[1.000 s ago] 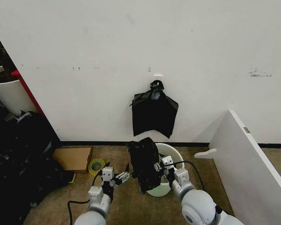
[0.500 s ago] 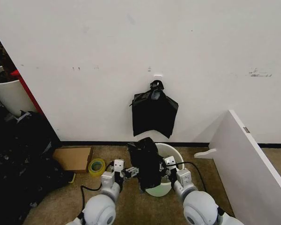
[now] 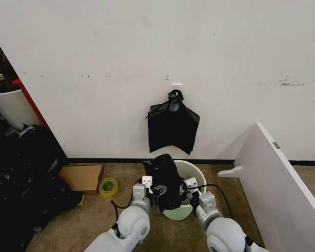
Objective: Place the garbage bag over the trash bin.
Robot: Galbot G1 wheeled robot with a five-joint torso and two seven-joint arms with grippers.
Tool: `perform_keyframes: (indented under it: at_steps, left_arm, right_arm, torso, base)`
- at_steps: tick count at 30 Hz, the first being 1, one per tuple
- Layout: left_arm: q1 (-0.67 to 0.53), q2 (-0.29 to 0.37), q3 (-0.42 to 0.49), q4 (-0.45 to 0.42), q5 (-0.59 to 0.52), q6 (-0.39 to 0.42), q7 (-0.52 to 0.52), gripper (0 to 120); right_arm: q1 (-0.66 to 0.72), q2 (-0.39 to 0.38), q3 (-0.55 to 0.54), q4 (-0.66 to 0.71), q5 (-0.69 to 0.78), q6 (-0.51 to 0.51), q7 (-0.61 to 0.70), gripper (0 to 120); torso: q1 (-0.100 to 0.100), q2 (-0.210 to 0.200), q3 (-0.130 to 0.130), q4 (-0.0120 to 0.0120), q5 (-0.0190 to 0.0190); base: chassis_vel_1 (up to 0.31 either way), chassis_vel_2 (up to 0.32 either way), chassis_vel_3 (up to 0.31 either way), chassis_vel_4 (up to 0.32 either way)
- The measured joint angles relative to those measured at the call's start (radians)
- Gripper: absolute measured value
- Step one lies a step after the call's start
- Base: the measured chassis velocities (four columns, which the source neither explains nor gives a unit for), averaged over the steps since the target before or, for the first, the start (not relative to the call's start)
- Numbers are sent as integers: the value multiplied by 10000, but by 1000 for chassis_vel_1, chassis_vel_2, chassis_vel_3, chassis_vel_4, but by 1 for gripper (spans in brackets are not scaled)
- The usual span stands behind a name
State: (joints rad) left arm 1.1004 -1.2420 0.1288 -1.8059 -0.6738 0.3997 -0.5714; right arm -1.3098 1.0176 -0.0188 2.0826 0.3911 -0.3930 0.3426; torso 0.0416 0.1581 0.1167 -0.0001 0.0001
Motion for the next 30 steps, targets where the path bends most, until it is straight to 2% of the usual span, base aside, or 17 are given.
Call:
perform_keyframes:
  at_steps: [8,14,30]
  left_arm:
    - [-772,-476,253,600,-419,724,-466,98]
    - [-1194,-720,338,900,-1130,1544,-1408,96]
    - [-1874,-1319,520,1835,-1923,2058,-1896,95]
  right_arm:
    - [-29,32,-20,24,-65,-18,6,0]
    - [-29,56,-41,24,-79,-32,15,0]
    - [-80,145,-118,-1,-227,-36,60,0]
  torso:
    - [0,0,0,-2,-1]
    - [0,0,0,-1,-1]
    - [0,0,0,-1,-1]
  base:
    - [0,0,0,0]
    - [0,0,0,0]
    - [0,0,0,0]
